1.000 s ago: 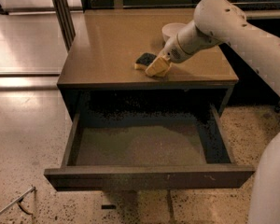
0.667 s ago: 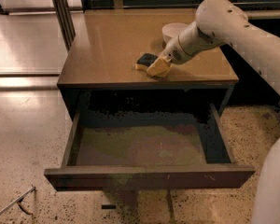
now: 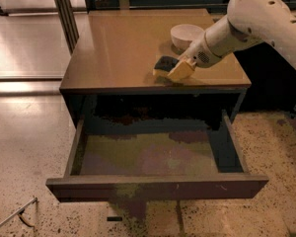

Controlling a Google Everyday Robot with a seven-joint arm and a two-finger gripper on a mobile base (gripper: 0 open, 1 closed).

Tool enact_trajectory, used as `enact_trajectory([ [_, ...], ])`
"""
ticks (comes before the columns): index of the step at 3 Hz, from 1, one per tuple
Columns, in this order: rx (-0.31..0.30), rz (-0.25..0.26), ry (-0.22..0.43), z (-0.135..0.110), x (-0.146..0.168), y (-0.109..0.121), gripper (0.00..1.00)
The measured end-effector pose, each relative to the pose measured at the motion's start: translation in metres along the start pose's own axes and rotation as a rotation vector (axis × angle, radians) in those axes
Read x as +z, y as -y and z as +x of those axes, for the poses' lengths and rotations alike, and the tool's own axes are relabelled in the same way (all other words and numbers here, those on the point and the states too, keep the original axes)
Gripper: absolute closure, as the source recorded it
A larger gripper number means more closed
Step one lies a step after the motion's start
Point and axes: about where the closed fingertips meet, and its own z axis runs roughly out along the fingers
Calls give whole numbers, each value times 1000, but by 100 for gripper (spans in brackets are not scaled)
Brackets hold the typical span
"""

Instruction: Place sponge into top drawer

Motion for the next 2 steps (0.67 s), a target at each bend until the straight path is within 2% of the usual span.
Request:
enact_trajectory([
  [1,-8,7,0,-1,-7,-1,100],
  [2,-46,-43,11,3,-6,-15,100],
])
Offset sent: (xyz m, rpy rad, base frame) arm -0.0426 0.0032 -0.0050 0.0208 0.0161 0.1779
